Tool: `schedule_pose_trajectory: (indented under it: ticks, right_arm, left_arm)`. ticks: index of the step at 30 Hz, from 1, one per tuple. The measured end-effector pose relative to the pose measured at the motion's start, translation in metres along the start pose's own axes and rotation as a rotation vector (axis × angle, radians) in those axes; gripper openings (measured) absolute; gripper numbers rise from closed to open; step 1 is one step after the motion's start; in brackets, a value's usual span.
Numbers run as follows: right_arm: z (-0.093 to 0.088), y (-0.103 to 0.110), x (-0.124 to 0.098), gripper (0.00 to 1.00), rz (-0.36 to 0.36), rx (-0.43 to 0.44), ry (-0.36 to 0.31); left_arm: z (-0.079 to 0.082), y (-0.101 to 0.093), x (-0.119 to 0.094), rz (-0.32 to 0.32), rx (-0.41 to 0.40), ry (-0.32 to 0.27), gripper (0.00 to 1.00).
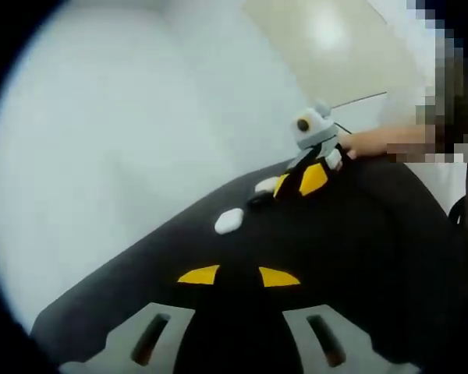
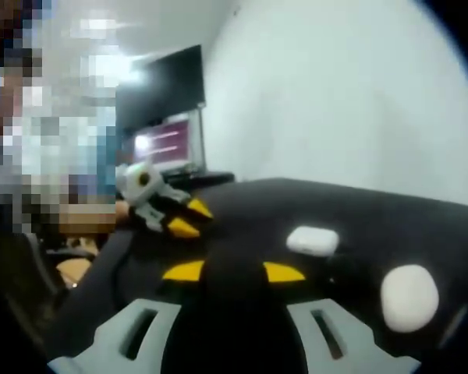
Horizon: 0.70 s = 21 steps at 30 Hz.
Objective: Pick up three earphones and place each one into its charging case using tactile feedback, ensure that each earphone is properly inserted and securely positioned inside the case.
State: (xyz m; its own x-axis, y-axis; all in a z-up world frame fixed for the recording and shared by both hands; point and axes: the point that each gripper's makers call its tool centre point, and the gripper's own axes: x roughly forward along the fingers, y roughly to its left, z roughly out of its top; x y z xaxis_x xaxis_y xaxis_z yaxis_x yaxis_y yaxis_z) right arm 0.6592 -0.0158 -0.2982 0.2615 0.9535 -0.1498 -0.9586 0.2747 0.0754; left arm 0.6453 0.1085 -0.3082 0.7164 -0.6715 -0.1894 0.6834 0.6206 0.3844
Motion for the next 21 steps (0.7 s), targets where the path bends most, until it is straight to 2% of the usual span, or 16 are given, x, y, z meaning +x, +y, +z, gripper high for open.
schedule_pose_trajectory:
  ticks: [21]
  right_arm:
    - [-0.0012,0.0008,0.0002,0.29,0.002,-0.001,0.005]
  left_arm:
    - [0.0003,-0.0038,-0.0007,-0.002,0.004,0.004,0.15]
